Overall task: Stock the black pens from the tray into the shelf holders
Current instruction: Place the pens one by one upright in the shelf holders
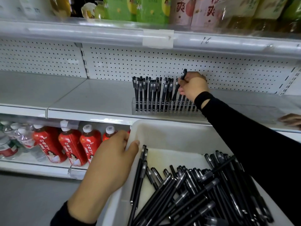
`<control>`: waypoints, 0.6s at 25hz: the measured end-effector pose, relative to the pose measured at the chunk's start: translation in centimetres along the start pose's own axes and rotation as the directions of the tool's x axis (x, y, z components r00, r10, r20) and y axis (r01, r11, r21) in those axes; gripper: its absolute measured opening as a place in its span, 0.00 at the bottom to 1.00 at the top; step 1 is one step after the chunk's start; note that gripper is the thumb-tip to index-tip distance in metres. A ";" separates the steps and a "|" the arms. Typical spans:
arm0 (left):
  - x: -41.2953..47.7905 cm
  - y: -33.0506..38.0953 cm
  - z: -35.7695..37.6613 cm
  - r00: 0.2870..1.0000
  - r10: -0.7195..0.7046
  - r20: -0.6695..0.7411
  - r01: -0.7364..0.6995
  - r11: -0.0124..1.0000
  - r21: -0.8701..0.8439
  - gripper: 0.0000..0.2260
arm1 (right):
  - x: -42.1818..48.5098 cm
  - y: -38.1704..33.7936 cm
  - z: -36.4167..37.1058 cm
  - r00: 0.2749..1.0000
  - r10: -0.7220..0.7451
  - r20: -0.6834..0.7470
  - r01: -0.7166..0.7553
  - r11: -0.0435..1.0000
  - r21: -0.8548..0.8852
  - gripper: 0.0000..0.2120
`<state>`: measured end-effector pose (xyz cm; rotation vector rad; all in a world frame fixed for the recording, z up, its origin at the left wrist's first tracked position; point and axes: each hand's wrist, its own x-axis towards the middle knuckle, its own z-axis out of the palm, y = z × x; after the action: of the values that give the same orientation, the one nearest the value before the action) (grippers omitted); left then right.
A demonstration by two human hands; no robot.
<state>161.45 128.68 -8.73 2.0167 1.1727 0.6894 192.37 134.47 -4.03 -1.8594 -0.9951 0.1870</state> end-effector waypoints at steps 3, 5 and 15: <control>0.1 -0.1 0.0 1.000 0.008 -0.006 -0.008 1.000 -0.008 0.08 | 1.1 0.2 0.5 1.000 -0.021 0.005 0.021 0.997 -0.071 0.07; 0.1 -0.2 0.0 1.000 0.012 -0.013 -0.012 1.000 -0.004 0.08 | 1.4 0.0 0.6 0.999 -0.030 0.030 0.033 0.993 -0.111 0.07; 0.2 -0.4 0.0 1.000 0.020 -0.003 -0.020 1.000 -0.008 0.08 | 1.0 0.0 0.8 0.994 -0.097 0.045 0.105 0.973 -0.204 0.09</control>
<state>161.34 128.99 -8.98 2.0234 1.1515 0.7065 192.66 135.76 -4.19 -1.9921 -1.1674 0.0566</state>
